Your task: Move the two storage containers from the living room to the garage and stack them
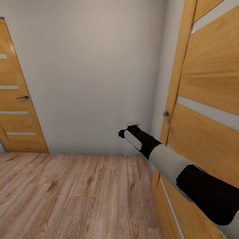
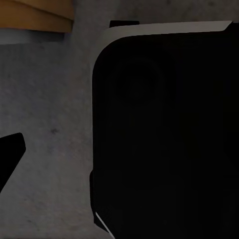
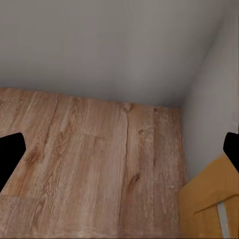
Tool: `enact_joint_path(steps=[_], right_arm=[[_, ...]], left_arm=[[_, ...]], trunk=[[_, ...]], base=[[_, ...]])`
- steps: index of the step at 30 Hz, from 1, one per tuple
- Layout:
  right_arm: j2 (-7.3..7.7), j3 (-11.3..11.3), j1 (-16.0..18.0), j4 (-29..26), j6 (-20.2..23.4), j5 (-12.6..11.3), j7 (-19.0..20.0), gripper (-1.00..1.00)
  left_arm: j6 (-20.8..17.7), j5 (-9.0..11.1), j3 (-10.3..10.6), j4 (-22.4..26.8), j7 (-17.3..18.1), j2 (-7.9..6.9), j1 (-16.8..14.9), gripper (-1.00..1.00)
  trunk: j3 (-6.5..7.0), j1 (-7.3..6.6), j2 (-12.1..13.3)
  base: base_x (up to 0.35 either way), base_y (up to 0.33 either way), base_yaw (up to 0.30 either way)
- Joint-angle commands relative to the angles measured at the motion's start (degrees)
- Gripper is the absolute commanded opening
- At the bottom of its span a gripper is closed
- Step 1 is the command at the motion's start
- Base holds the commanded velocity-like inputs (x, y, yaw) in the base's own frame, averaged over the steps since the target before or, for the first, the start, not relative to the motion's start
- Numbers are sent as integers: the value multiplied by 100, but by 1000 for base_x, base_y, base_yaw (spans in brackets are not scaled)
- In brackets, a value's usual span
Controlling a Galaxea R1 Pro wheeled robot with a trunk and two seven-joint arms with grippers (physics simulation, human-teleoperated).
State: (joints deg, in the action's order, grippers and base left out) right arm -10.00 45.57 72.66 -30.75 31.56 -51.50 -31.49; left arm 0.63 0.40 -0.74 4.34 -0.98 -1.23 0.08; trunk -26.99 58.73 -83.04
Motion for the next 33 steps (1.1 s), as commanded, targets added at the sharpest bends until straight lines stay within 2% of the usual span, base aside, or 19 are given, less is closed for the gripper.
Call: enact_joint_path(steps=[1, 6, 11, 15, 18, 19, 21, 23, 27, 33], right_arm=[[0, 28, -114, -50, 3, -23, -4, 100], [0, 32, -425, -222, -18, -19, 191, 100], [0, 82, -775, -262, -258, -14, 244, 100], [0, 401, -1028, -263, -454, -15, 241, 100], [0, 925, -1226, -238, -711, -22, 233, 100], [0, 1024, -1258, -231, -762, -27, 231, 100], [0, 1472, -1474, -202, -1027, -50, 219, 100], [0, 1635, -1632, -190, -1140, -57, 212, 100], [0, 1777, -1888, -167, -1247, -65, 206, 100], [0, 1814, -1968, 152, -1458, -72, 228, 100]], left_arm=[[7, 4, -5, 5, -9, 0, 1, 100], [7, 4, -5, 5, -11, 0, 1, 100], [7, 4, -5, 5, -10, 0, 1, 100], [7, 4, -5, 5, -10, 0, 1, 100], [7, 4, -5, 5, -11, 0, 1, 100], [7, 4, -5, 5, -10, 0, 1, 100], [7, 4, -5, 5, -10, 0, 1, 100], [7, 4, -5, 5, -10, 0, 1, 100], [7, 1, -5, 5, -8, 0, 1, 100], [7, -3, -5, 5, -9, 0, 1, 100]], trunk=[[-5, 0, -4], [-5, 0, -4], [-5, 0, -4], [-5, 0, -4], [-5, 0, -4], [-5, 0, -4], [-5, 0, -4], [-5, 0, -4], [-5, 0, -4], [-5, 0, -4]], base=[[0, 0, 0], [0, 0, 0], [0, 0, 0], [0, 0, 0], [0, 0, 0], [0, 0, 0], [0, 0, 0], [0, 0, 0], [0, 0, 0], [0, 0, 0]])
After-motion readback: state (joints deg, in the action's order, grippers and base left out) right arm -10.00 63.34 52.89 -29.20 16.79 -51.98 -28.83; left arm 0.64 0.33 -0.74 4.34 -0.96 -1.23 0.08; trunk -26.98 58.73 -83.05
